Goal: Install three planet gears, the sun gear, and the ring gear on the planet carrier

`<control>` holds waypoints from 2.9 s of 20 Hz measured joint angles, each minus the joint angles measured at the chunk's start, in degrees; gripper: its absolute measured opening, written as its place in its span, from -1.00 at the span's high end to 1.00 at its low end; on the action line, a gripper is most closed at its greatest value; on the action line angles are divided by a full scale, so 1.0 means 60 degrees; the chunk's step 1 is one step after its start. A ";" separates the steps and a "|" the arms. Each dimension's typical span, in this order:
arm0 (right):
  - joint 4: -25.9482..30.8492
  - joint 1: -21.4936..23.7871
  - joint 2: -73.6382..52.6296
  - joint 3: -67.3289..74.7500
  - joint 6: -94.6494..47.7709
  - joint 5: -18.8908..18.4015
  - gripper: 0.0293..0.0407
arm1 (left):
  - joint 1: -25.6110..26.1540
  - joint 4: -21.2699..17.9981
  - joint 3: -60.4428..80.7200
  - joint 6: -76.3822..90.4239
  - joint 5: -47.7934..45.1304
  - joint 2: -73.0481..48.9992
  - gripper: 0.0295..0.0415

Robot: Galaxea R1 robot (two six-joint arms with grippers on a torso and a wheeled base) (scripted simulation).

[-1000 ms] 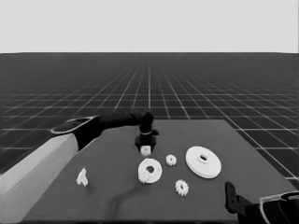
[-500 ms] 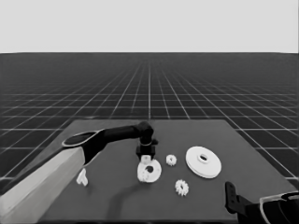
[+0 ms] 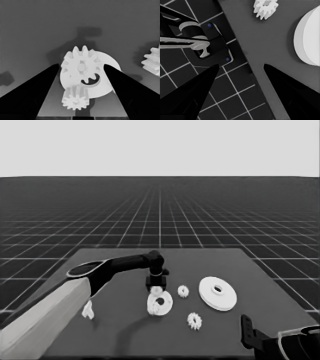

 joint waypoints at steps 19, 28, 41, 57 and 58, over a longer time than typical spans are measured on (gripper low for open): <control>0.0000 0.0000 0.0000 0.0000 0.0000 0.0000 -0.61 | -0.4389 0.0395 1.5085 1.3934 -0.7198 -1.2915 -0.49; 0.5159 0.3629 0.9696 -1.2040 0.7627 -0.3063 -0.61 | -0.4424 0.0410 1.5218 1.4080 -0.7265 -1.3050 -0.49; 0.3815 0.1889 1.0431 -1.3983 0.6806 -0.2000 0.01 | -0.4425 0.0410 1.5219 1.4081 -0.7266 -1.3051 -0.49; 0.5183 0.3576 0.9892 -1.2508 0.7533 -0.3020 0.67 | -0.4425 0.0410 1.5219 1.4081 -0.7266 -1.3051 -0.49; 0.5201 0.3592 0.9892 -1.2507 0.7533 -0.3027 0.67 | -0.4425 0.0410 1.5219 1.4081 -0.7266 -1.3051 -0.49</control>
